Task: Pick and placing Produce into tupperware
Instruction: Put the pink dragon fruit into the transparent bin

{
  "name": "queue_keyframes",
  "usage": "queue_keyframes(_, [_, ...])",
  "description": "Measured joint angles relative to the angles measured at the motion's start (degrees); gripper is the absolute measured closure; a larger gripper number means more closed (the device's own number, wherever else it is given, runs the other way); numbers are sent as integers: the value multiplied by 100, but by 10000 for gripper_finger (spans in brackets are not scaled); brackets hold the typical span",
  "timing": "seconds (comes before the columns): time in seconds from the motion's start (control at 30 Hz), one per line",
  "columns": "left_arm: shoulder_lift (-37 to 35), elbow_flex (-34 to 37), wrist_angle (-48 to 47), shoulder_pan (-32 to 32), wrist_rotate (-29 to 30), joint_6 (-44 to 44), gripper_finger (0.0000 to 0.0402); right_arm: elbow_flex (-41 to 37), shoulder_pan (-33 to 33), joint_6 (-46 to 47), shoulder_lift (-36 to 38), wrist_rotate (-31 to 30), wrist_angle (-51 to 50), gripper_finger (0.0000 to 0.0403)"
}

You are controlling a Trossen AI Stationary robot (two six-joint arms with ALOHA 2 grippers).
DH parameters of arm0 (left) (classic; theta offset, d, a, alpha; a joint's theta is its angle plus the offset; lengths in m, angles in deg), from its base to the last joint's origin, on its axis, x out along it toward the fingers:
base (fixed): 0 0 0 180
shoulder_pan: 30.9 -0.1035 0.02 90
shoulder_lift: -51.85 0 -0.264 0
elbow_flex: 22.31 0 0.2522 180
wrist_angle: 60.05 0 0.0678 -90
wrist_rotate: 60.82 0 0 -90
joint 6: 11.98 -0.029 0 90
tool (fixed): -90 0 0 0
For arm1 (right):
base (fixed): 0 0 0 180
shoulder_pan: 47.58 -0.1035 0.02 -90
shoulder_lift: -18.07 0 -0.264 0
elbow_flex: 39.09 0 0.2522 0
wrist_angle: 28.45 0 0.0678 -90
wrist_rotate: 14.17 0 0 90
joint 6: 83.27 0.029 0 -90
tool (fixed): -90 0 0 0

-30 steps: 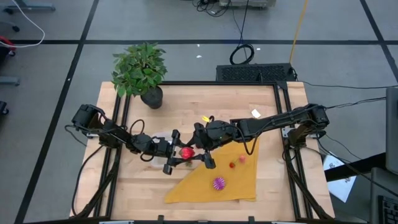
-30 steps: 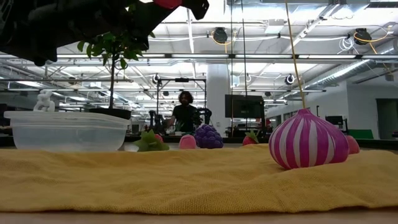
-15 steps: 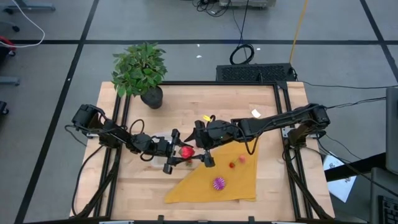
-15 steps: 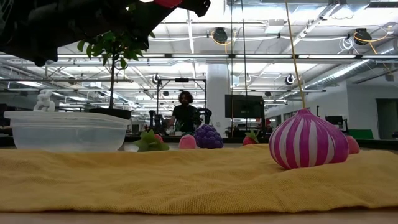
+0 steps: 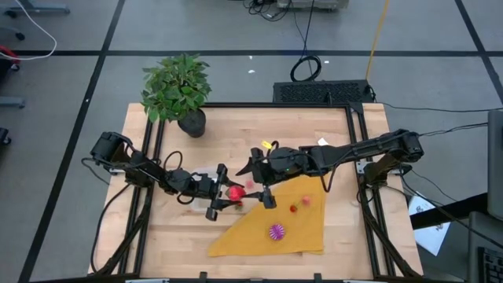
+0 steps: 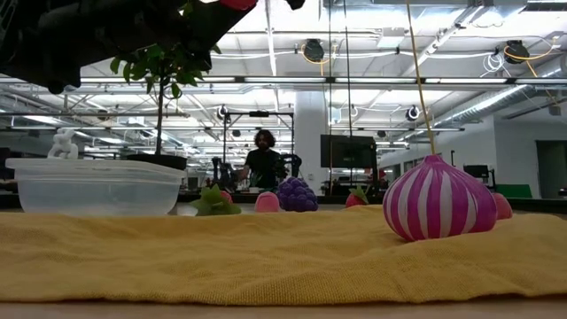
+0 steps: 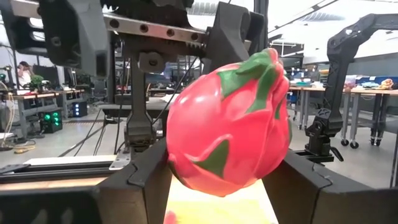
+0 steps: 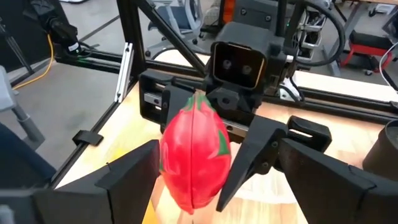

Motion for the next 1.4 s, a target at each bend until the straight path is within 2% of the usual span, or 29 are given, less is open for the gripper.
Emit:
queue_keyframes(0.13, [0, 0, -24, 19, 130, -7, 190, 0, 0, 0, 12, 2, -115, 80])
queue_keyframes(0.37, [-120, 13, -250, 384, 860, -294, 190, 0, 0, 121, 230, 12, -595, 80])
queue_keyframes(0.57, [-871, 61, -1284, 971, 1964, -562, 190, 0, 0, 153, 441, 15, -810, 80])
queue_keyframes(0.77, [-1765, 61, -2922, 1666, 3431, -209, 190, 0, 0, 155, 459, 15, -833, 80])
queue_keyframes(0.93, [-2430, 61, -4328, 2292, 4741, 500, 190, 0, 0, 155, 459, 15, -903, 80])
queue_keyframes(1.07, [-2832, 61, -5309, 2696, 5326, 1415, 190, 0, 0, 155, 459, 15, -905, 80])
queue_keyframes(1.23, [-3064, 61, -6412, 2989, 5433, 2665, 190, 0, 11, 155, 459, 15, -948, 80])
queue_keyframes(1.4, [-3064, 61, -6972, 3045, 5437, 3343, 190, 0, 13, 155, 459, 15, -949, 80])
